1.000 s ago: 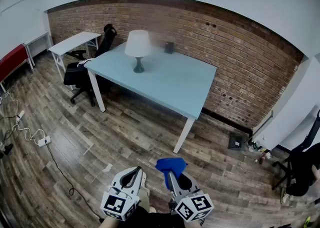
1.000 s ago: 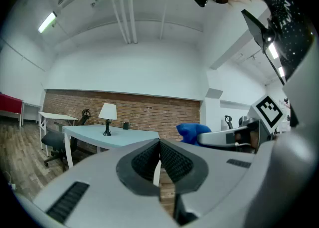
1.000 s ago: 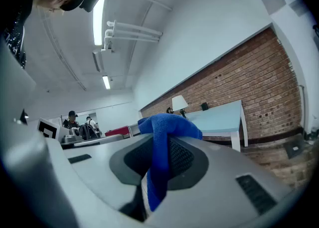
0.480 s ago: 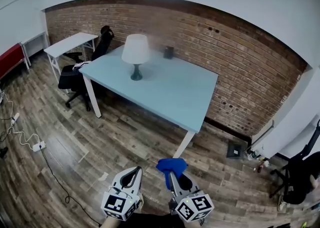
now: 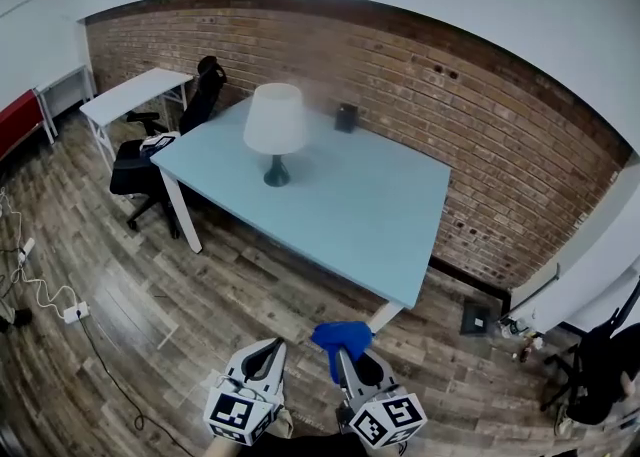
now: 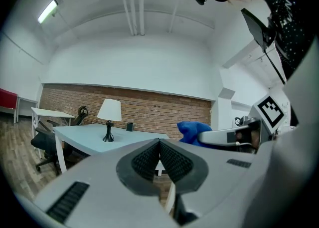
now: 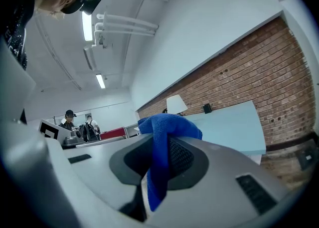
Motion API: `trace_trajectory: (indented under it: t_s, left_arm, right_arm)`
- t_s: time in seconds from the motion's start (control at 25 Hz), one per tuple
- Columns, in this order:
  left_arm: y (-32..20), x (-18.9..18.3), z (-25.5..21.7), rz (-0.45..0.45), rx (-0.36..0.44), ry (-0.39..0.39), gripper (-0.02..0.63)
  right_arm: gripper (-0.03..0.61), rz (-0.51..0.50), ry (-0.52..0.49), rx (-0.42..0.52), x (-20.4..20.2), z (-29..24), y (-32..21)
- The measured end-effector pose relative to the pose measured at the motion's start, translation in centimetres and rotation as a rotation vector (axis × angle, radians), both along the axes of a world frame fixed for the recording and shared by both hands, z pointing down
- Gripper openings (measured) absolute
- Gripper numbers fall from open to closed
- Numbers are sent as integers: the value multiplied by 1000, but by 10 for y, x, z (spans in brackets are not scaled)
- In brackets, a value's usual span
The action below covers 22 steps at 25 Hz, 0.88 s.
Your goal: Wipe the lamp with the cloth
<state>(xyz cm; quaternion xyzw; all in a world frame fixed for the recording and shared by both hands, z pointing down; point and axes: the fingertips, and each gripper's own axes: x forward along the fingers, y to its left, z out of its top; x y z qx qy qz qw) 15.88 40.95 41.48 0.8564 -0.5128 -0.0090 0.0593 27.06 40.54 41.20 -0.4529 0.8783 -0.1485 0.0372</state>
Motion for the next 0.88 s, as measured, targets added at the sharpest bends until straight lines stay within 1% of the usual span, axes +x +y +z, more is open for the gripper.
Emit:
trace_trajectory:
  t_s: [0.24, 0.32, 0.48, 0.68, 0.88]
  left_arm:
    - [-76, -33, -3, 22, -2, -27, 9]
    - [-100, -45, -3, 30, 3, -23, 8]
    - [-144, -58, -2, 46, 8, -27, 8]
    - [-182, -65, -15, 100, 28, -42, 8]
    - [-210, -77, -25, 117, 39, -55, 8]
  right_arm:
    - [61, -16, -9, 24, -40, -11, -80]
    - [61, -26, -16, 39, -53, -14, -103]
    - [61, -20, -22, 47, -67, -18, -142]
    - [61, 2, -33, 70, -77, -28, -176]
    - [61, -4, -97, 82, -87, -47, -194]
